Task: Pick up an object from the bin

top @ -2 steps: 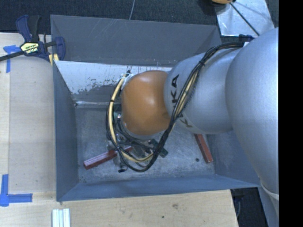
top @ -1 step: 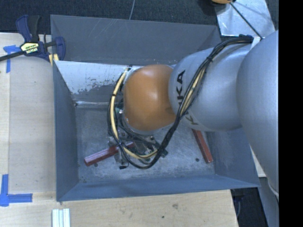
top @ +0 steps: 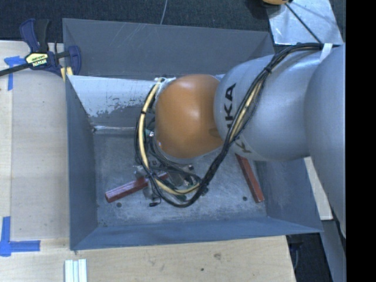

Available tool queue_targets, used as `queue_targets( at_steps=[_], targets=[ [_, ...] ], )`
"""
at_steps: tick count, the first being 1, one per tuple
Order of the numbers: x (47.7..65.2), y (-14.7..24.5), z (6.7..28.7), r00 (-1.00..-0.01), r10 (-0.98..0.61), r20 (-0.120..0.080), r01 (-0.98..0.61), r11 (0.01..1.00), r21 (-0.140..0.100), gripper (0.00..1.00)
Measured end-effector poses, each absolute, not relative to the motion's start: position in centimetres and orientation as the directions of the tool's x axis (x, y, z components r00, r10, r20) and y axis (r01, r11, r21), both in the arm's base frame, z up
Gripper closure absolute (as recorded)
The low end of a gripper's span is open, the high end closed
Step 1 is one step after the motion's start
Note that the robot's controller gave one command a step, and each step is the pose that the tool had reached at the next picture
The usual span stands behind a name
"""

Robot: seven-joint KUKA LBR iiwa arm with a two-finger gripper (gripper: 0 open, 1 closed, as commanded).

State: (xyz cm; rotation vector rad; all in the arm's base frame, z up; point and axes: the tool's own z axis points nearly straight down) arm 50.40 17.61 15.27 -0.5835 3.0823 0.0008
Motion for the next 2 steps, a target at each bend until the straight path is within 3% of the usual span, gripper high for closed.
queue_targets(
  at_steps=[2],
  targets=[
    [50.4,17.6,17.4,-0.931,-0.365,-0.004,-0.365,0.931,0.0,1.0]
  ],
)
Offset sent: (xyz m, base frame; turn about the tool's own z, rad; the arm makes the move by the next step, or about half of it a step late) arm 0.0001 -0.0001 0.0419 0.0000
